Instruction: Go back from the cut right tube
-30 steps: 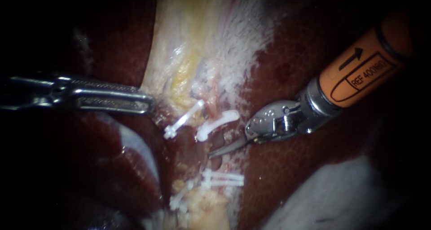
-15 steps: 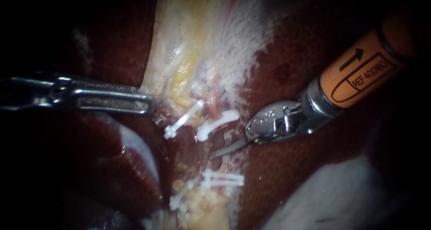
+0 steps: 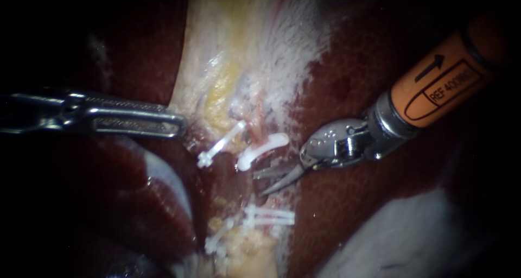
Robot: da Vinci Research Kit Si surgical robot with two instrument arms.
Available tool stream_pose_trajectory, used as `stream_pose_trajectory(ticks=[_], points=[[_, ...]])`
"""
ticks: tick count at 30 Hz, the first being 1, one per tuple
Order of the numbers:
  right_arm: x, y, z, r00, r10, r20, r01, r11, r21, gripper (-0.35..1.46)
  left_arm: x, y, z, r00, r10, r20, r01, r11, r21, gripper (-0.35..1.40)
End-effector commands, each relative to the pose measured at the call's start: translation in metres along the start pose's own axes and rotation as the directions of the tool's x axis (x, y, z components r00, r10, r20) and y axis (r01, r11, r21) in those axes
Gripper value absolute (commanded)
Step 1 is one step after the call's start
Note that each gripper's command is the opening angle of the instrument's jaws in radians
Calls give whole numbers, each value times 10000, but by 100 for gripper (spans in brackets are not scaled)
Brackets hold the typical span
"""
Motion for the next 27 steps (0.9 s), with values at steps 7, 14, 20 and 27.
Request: stream_pose_trajectory(ticks=[7, 14, 20, 27], points=[[0, -1, -7, 10000, 31, -36, -31, 10000, -33, 71, 0, 0, 0, 10000, 2, -2, -2, 10000, -3, -35], [-5, -5, -34, 9999, 33, -126, -35, 9999, -139, 73, 1, 1, -2, 10000, 9, -5, -9, 10000, 10, -35], [-10, -6, -74, 9995, -77, -304, 64, 9991, -411, 83, 4, 2, -1, 10000, -37, -8, 37, 10000, 9, -35], [-15, -9, -130, 9987, -298, -413, 258, 9953, -931, 95, 6, 2, -2, 10000, -26, -36, 26, 10000, 0, -35]])
